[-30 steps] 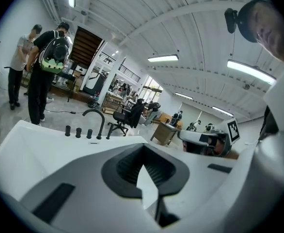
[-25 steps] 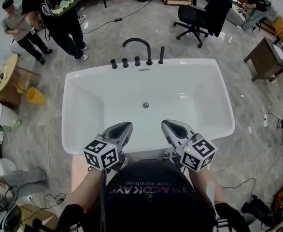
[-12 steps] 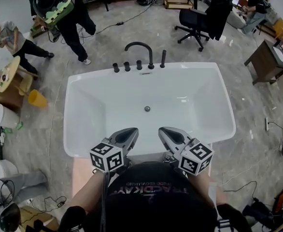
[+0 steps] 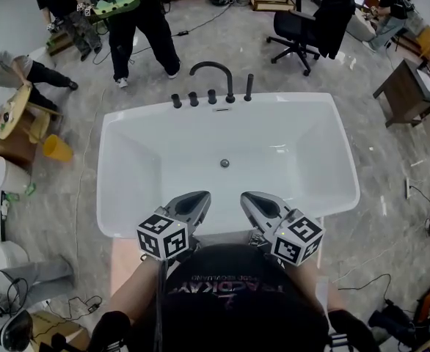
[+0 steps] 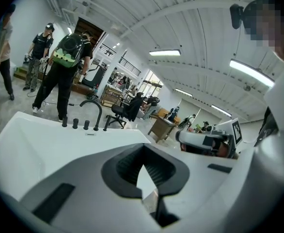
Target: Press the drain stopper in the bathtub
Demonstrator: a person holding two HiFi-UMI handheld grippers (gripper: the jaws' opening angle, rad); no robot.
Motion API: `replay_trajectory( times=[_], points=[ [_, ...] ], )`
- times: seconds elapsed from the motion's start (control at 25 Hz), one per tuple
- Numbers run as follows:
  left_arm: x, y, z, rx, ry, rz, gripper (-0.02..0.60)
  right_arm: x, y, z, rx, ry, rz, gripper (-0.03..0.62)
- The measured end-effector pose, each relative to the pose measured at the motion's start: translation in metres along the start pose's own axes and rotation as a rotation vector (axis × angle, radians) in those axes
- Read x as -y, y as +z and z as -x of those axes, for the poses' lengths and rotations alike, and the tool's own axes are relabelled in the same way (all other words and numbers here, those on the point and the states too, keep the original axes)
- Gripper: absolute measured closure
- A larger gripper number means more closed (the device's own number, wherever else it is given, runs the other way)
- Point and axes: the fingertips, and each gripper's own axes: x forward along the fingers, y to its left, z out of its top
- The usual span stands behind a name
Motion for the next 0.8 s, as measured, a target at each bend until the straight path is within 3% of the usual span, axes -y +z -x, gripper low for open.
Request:
replay_trajectory(
  times=[0.8],
  points=[
    [-0.009,-0.002,-0.01,-0.012,0.01,-0.007,0.577,0.012,-0.005,-0.01,-0.019,0.009,-0.021,0.582]
  ],
)
